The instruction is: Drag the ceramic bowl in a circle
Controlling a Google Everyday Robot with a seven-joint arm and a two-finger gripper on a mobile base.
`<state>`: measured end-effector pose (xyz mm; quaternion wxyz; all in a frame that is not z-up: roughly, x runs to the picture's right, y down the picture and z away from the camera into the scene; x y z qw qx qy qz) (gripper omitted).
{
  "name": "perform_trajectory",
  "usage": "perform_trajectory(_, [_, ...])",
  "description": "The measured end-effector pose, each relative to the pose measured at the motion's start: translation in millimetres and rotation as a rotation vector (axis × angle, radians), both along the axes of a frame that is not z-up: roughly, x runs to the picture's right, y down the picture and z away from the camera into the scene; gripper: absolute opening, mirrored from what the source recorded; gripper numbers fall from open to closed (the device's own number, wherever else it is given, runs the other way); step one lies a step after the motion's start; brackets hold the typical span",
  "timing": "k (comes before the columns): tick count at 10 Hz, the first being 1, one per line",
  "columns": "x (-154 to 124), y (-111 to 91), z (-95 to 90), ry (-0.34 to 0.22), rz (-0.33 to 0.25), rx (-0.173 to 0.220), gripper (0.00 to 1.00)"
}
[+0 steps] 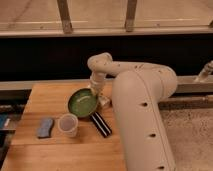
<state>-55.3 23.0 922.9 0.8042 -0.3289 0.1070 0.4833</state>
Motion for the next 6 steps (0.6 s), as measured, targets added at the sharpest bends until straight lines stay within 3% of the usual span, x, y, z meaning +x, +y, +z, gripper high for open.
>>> perform_trajectory(2, [-6.5, -14.2, 14.0, -0.017, -0.012, 0.008, 0.0])
perform_trajectory(6, [-87.7, -33.4, 24.7, -0.155, -0.132, 0.006, 0.0])
